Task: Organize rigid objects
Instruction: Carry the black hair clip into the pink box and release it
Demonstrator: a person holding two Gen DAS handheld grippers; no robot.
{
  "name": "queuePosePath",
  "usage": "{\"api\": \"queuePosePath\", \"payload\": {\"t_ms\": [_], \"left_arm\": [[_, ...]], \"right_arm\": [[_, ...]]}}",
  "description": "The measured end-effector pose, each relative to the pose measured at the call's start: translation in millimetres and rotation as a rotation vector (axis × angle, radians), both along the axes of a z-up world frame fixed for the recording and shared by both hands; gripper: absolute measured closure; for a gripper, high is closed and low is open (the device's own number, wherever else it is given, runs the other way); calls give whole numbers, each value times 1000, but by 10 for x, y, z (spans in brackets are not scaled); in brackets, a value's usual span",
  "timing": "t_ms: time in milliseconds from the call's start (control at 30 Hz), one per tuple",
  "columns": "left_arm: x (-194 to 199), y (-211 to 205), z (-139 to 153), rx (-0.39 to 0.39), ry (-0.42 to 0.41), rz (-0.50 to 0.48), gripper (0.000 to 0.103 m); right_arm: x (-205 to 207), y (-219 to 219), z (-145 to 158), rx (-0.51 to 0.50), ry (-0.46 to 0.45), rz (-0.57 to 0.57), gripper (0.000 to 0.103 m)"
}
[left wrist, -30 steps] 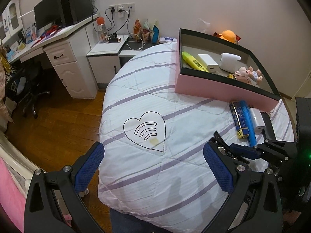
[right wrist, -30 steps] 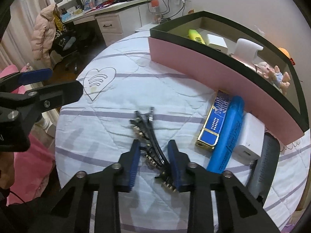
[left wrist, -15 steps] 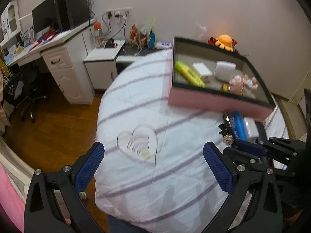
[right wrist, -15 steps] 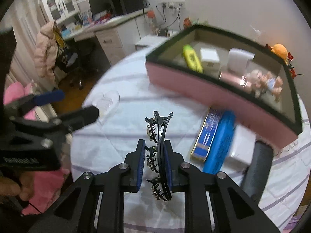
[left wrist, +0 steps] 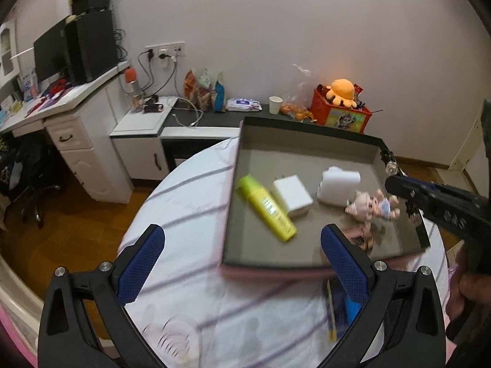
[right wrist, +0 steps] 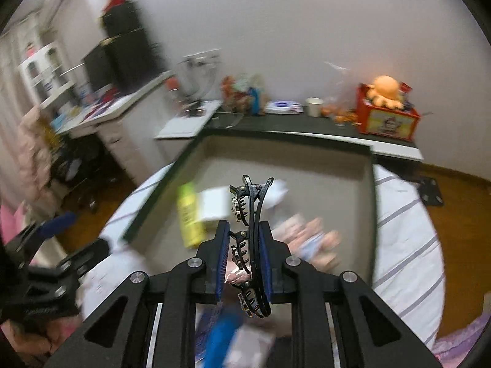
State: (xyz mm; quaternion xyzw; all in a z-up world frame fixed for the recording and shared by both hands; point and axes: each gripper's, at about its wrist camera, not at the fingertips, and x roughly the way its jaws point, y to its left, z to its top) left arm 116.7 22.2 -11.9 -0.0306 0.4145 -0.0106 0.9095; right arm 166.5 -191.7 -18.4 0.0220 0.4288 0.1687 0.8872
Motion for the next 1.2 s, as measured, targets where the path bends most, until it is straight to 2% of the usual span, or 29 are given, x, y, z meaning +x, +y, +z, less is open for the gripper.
{"api": "queuePosePath", "payload": {"t_ms": [133,267,500,600,667,700,767,900,1067,1200], "left_arm": [[344,-164,-93,6,21,-28,0],[610,-313,-196,12,39,-56,0],[923,-396,-354,23,73,-58,0],[944,-393,-379,15,82,-57,0],[942,-394,-385,15,84,-57,0],[932,-398,-386,13,85,-58,0],[904,-389,-380,9,88,-58,0],[777,-353,-302,-1,81,-53,0],[425,-343,-131,-2,42,-56,0],[88,-382,-123,0,47,-65,0]], "right_arm": [[470,-205,-166,-21,38,-73,84],[771,-274,-401,-39,89,-108,84],[957,-370,-634,-66,152,-118,84],[987,-317,-663,-132,176,-118,83],[978,-312,-658,-139,178,-124,71],[969,-321,-644,-137,174,-126,50],[924,-342,-595,-142,150,-152,30],[792,-331,-503,-135,120,-152,27],[395,-379,-292,-79,56,-178,23],[10,-420,-205,-47,34,-194,23]]}}
